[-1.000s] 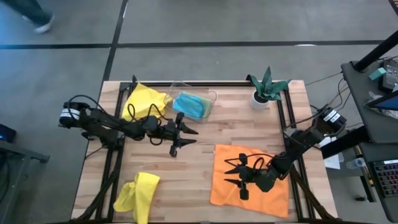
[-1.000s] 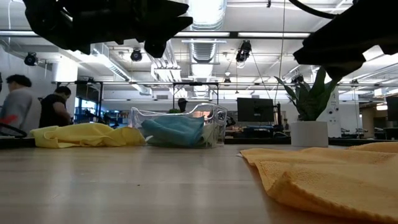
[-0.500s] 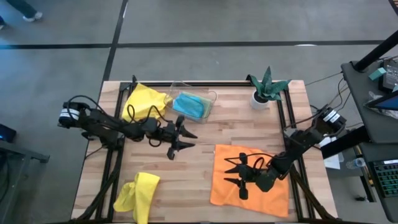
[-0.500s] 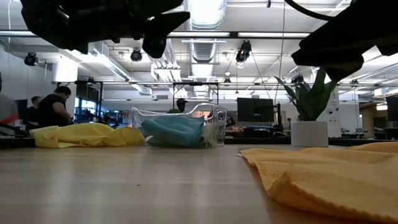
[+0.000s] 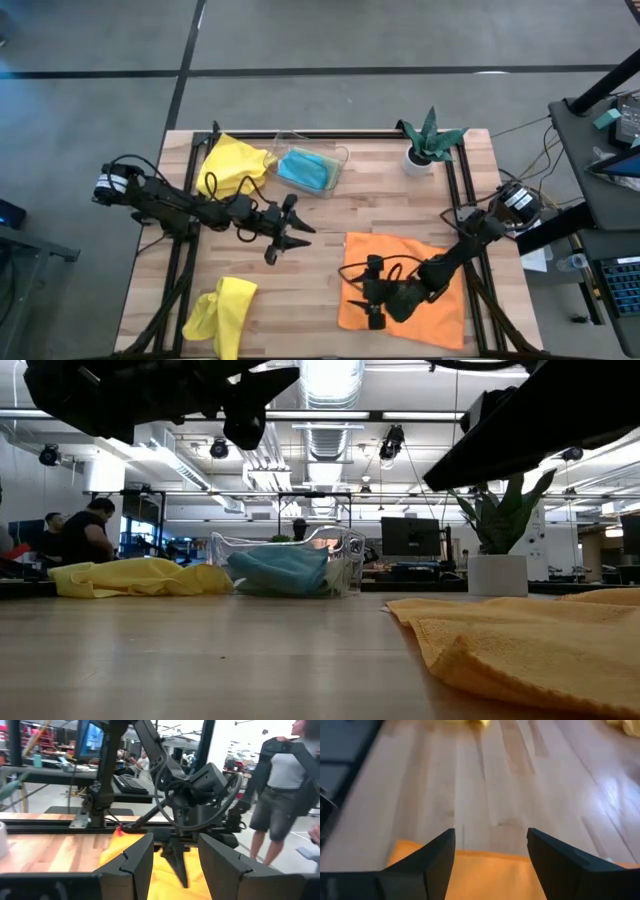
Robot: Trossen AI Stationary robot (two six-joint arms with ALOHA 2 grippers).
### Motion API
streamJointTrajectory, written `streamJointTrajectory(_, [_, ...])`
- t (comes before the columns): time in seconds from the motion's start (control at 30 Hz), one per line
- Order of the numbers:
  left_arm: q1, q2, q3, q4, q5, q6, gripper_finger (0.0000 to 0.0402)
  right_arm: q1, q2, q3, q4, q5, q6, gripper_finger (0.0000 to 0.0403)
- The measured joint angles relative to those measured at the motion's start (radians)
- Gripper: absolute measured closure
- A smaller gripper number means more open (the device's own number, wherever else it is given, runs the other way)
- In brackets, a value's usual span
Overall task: Fold microfiber towels
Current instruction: Fold the orange towel
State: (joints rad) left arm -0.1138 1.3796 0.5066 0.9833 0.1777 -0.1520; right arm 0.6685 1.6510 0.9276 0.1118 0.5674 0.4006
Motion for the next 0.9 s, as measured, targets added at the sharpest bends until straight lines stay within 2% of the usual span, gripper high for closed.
streamJointTrajectory(0.13, [-0.014, 0.0, -0.003, -0.002, 0.004, 0.001, 0.0263, 0.006, 0.071, 0.146, -0.183, -0.009, 0.053, 0.0166])
streamJointTrajectory(0.33, [-0.031, -0.002, -0.003, -0.006, 0.002, 0.0, 0.0263, 0.018, 0.22, 0.322, -0.204, -0.157, 0.062, 0.0176])
streamJointTrajectory(0.43, [-0.038, -0.002, -0.003, -0.006, 0.0, 0.0, 0.0263, 0.033, 0.301, 0.392, -0.226, -0.181, 0.079, 0.0176])
streamJointTrajectory(0.57, [-0.047, -0.002, -0.003, -0.006, 0.001, 0.0, 0.0263, 0.064, 0.38, 0.479, -0.309, -0.178, 0.135, 0.0177])
streamJointTrajectory(0.8, [-0.047, -0.002, -0.001, -0.005, -0.001, 0.001, 0.0263, 0.091, 0.447, 0.587, -0.55, -0.072, 0.287, 0.0177])
streamJointTrajectory(0.9, [-0.047, -0.002, -0.001, -0.005, -0.003, 0.001, 0.0263, 0.091, 0.459, 0.594, -0.576, -0.054, 0.327, 0.0177])
